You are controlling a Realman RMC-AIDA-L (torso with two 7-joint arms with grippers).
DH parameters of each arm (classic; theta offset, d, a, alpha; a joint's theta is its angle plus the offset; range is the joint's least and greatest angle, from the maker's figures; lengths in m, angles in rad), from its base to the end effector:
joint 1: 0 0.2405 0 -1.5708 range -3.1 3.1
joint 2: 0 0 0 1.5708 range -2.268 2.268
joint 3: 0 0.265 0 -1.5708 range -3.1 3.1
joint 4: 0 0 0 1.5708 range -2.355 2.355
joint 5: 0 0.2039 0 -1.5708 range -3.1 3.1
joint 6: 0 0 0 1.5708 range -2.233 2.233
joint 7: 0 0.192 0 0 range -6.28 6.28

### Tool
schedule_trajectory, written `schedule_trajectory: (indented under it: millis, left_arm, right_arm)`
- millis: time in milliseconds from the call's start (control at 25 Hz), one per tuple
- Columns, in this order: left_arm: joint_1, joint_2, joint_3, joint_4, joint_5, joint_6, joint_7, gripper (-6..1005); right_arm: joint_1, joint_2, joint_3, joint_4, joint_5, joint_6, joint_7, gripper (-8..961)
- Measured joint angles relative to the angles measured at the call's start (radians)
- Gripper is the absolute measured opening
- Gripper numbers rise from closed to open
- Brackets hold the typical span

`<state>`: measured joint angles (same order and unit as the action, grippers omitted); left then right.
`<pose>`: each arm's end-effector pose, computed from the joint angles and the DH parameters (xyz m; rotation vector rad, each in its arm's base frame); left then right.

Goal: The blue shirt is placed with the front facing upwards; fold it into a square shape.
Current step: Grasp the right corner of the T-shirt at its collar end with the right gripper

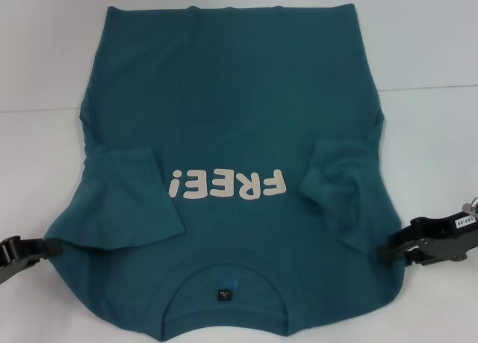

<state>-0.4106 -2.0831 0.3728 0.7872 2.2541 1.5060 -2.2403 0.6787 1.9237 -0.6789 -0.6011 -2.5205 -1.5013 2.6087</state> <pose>-0.3413 0.3264 0.0017 -1.9642 -1.8549 -0.7261 0.3165 0.3622 -0.0132 -2.0899 2.0763 0.0524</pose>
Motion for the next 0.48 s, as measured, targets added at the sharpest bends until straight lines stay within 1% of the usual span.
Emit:
schedule_trajectory:
  millis: [160, 480]
  left_arm:
    - [0.0, 0.001, 0.0, 0.001, -0.001, 0.001, -0.002, 36]
    - [0.001, 0.002, 0.0, 0.0, -0.002, 0.002, -0.005, 38]
  right_arm:
    - [0.004, 0.0, -0.012, -0.005, -0.001, -0.008, 0.001, 453]
    - [0.004, -0.009, -0.018, -0.005, -0.002, -0.017, 0.01, 174]
